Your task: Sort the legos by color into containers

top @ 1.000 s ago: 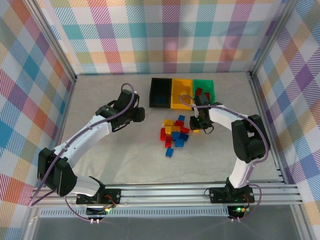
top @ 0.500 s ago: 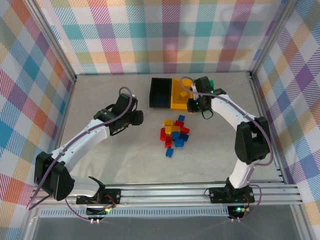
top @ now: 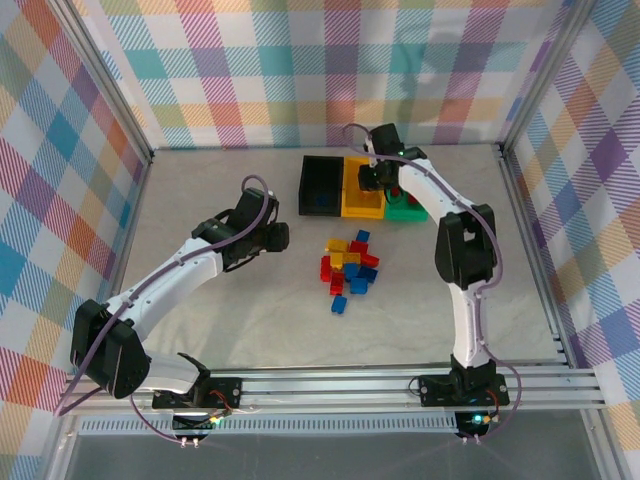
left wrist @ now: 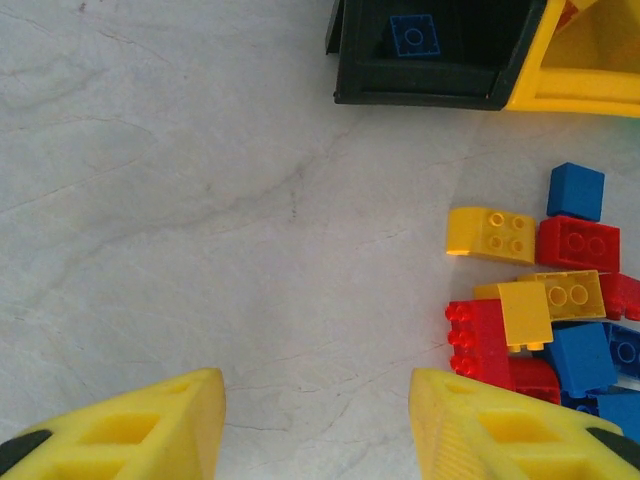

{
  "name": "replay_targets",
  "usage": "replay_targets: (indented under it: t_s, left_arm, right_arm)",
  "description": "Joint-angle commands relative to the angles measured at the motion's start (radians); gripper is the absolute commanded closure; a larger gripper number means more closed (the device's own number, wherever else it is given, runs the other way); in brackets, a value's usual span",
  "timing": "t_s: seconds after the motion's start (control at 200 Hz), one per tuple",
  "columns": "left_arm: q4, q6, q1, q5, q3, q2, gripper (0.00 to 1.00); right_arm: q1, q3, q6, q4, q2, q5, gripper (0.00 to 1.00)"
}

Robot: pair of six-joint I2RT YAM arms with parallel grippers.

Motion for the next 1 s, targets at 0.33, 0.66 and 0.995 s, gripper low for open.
replay_targets:
  t_s: [0.33, 0.66, 0.995]
  left_arm:
    - [-0.014, -0.006, -0.031, -0.014, -0.001, -0.01, 0.49]
    - [-0.021, -0.001, -0.039, -0.019, 0.013, -0.003, 0.49]
    - [-0.007, -0.03, -0.1, 0.001, 0.003, 0.027, 0.49]
  right_arm:
    - [-0.007, 0.285, -0.014, -0.116, 0.137, 0.001, 0.5]
    - [-0.006, 0.081, -0.03, -0.067, -0.033, -0.005, 0.46]
    - [0.002, -0.395, 0.01, 0.045, -0.371, -0.114, 0.46]
